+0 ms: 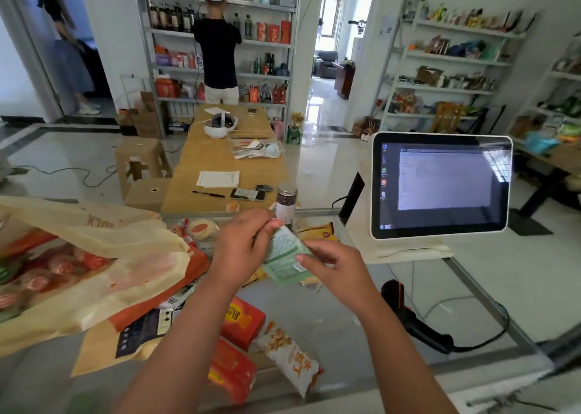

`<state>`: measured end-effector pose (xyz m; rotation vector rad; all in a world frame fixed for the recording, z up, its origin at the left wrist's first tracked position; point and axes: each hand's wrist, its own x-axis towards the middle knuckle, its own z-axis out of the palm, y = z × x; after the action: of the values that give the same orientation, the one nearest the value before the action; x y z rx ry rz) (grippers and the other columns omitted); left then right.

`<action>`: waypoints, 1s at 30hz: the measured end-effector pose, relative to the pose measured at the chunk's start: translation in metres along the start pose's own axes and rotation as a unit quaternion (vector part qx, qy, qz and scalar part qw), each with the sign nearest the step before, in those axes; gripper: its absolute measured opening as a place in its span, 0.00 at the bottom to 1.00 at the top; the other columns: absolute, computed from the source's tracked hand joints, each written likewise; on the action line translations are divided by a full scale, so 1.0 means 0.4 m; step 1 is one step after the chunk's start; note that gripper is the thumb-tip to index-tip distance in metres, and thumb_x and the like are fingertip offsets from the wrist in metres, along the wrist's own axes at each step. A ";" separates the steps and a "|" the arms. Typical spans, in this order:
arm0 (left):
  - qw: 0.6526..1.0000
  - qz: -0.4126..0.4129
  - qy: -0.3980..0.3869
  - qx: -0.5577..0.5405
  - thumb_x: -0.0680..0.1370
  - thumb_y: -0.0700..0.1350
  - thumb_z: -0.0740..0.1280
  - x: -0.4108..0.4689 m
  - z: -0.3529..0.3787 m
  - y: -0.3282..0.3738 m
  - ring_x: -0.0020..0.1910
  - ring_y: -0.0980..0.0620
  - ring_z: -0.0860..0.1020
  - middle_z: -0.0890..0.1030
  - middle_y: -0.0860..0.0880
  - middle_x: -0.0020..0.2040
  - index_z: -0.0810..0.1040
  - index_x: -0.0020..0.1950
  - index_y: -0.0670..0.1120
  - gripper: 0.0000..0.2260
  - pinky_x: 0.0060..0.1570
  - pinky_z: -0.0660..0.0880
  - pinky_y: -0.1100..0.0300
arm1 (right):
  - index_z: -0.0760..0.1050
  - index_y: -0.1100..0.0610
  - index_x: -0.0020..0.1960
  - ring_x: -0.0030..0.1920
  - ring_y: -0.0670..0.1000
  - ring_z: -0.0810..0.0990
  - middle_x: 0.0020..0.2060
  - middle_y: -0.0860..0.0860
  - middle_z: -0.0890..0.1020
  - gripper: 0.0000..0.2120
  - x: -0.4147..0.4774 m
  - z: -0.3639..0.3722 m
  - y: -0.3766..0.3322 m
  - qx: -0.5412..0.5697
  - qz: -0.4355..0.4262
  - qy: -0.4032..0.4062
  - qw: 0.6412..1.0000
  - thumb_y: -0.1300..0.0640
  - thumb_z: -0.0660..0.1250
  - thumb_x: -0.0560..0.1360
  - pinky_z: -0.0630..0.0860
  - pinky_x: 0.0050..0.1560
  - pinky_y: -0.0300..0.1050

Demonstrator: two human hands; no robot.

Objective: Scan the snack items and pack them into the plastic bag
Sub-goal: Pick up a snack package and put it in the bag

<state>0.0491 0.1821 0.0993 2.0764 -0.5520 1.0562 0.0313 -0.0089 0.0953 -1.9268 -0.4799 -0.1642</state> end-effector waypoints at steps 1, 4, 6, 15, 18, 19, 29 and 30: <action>1.000 0.002 -0.001 -0.011 0.79 0.45 0.60 -0.002 -0.006 -0.006 0.36 0.62 0.67 0.70 0.56 0.37 0.76 0.40 0.41 0.12 0.37 0.62 0.74 | 0.82 0.55 0.55 0.47 0.44 0.83 0.46 0.47 0.85 0.12 -0.002 0.008 0.001 0.011 0.004 0.000 1.000 0.59 0.72 0.72 0.79 0.48 0.39; 0.999 0.006 -0.009 -0.041 0.80 0.46 0.60 -0.012 -0.020 -0.028 0.36 0.60 0.69 0.73 0.55 0.37 0.77 0.41 0.41 0.12 0.36 0.66 0.69 | 0.82 0.57 0.55 0.48 0.49 0.84 0.47 0.49 0.85 0.11 -0.013 0.029 0.001 0.036 0.010 0.011 0.999 0.60 0.71 0.73 0.80 0.50 0.47; 0.997 0.000 -0.023 -0.067 0.80 0.47 0.61 -0.013 -0.024 -0.036 0.35 0.59 0.70 0.73 0.56 0.36 0.76 0.41 0.44 0.11 0.34 0.66 0.63 | 0.82 0.55 0.53 0.48 0.50 0.84 0.46 0.50 0.85 0.09 -0.021 0.042 -0.002 0.037 0.018 0.016 0.999 0.61 0.71 0.73 0.80 0.50 0.49; 0.977 -0.088 -0.097 -0.169 0.77 0.51 0.67 0.049 0.027 0.021 0.37 0.65 0.75 0.79 0.61 0.36 0.81 0.43 0.51 0.06 0.37 0.67 0.71 | 0.78 0.57 0.57 0.50 0.52 0.84 0.50 0.51 0.85 0.13 -0.057 0.018 -0.022 0.129 0.138 -0.029 0.982 0.64 0.69 0.74 0.82 0.44 0.50; 0.986 -0.114 -0.043 -0.113 0.76 0.51 0.70 0.074 0.059 0.061 0.45 0.68 0.73 0.76 0.62 0.44 0.81 0.54 0.50 0.10 0.46 0.67 0.73 | 0.79 0.58 0.55 0.49 0.55 0.84 0.49 0.54 0.84 0.09 -0.057 -0.016 -0.011 0.167 0.164 0.017 0.972 0.64 0.68 0.75 0.82 0.42 0.54; 0.982 -0.164 0.007 -0.093 0.75 0.55 0.69 0.076 0.074 0.069 0.48 0.65 0.72 0.76 0.60 0.48 0.78 0.58 0.52 0.14 0.50 0.69 0.69 | 0.79 0.58 0.55 0.48 0.56 0.84 0.48 0.55 0.84 0.09 -0.057 -0.030 -0.006 0.197 0.170 0.043 0.965 0.63 0.67 0.75 0.82 0.40 0.52; 0.578 -0.530 -0.212 -0.583 0.75 0.45 0.68 -0.046 0.278 0.203 0.56 0.41 0.81 0.82 0.42 0.58 0.76 0.64 0.46 0.17 0.56 0.77 0.42 | 0.79 0.54 0.57 0.52 0.54 0.83 0.50 0.53 0.84 0.10 -0.062 -0.155 0.095 0.280 0.183 0.119 0.935 0.61 0.65 0.77 0.80 0.50 0.50; 0.582 -0.534 -0.188 -0.584 0.74 0.41 0.68 -0.066 0.311 0.206 0.56 0.41 0.81 0.82 0.42 0.58 0.76 0.64 0.45 0.18 0.53 0.79 0.44 | 0.78 0.52 0.57 0.52 0.53 0.83 0.50 0.52 0.84 0.10 -0.065 -0.163 0.117 0.257 0.188 0.131 0.939 0.60 0.66 0.77 0.80 0.50 0.47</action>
<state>0.0440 0.0352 0.0624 0.9412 -0.0041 -0.4895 0.0335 -0.0904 0.0728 -1.4198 0.0345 -0.0379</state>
